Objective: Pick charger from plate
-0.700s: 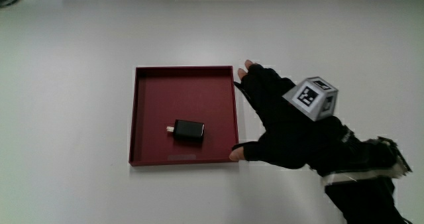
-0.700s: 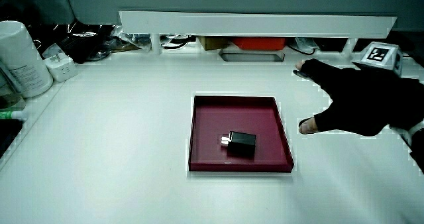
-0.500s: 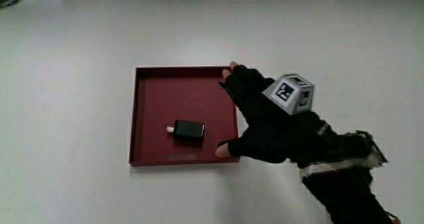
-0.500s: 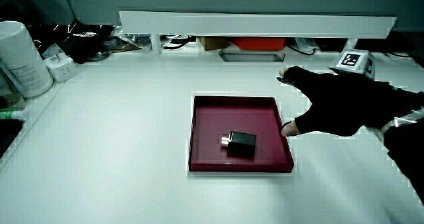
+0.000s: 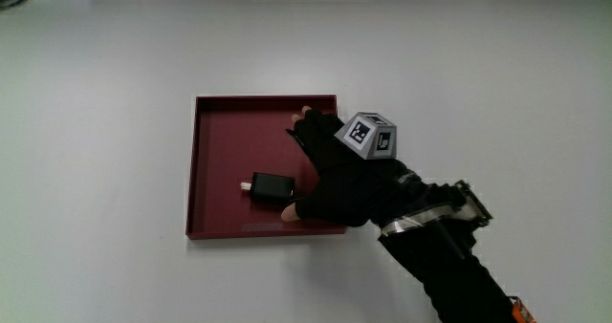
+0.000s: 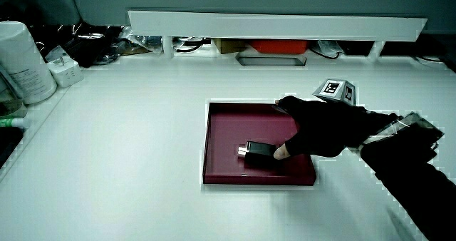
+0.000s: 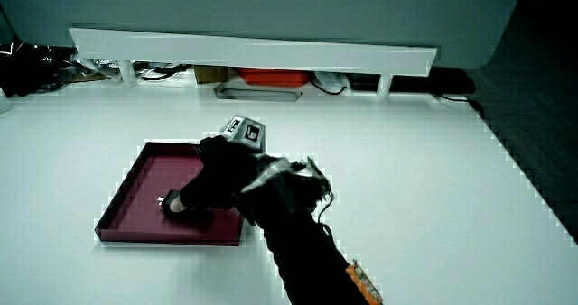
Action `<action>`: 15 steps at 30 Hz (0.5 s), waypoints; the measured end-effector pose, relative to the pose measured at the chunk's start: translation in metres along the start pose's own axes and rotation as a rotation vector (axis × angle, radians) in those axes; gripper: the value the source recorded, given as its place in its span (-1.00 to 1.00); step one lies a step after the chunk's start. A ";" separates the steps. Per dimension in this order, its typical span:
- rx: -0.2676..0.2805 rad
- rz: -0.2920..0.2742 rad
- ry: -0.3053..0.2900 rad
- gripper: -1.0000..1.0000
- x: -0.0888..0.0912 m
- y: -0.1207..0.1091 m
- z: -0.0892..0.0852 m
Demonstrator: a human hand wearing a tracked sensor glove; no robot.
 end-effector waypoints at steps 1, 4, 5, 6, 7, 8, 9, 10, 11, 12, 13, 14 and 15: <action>-0.014 -0.003 0.012 0.00 0.001 0.003 -0.003; -0.017 -0.022 0.014 0.00 0.006 0.014 -0.013; -0.014 -0.028 0.012 0.00 0.007 0.017 -0.016; -0.026 -0.021 0.018 0.00 0.007 0.020 -0.018; -0.026 -0.036 0.014 0.00 0.010 0.024 -0.022; -0.039 -0.039 0.020 0.00 0.010 0.026 -0.024; -0.038 -0.051 0.030 0.00 0.012 0.029 -0.026; -0.044 -0.045 0.033 0.00 0.013 0.031 -0.029; -0.042 -0.060 0.027 0.00 0.015 0.035 -0.032; -0.042 -0.049 0.034 0.00 0.014 0.036 -0.033; -0.052 -0.050 0.036 0.00 0.012 0.037 -0.035; -0.056 -0.054 0.034 0.00 0.014 0.040 -0.037; -0.051 -0.062 0.039 0.00 0.015 0.042 -0.039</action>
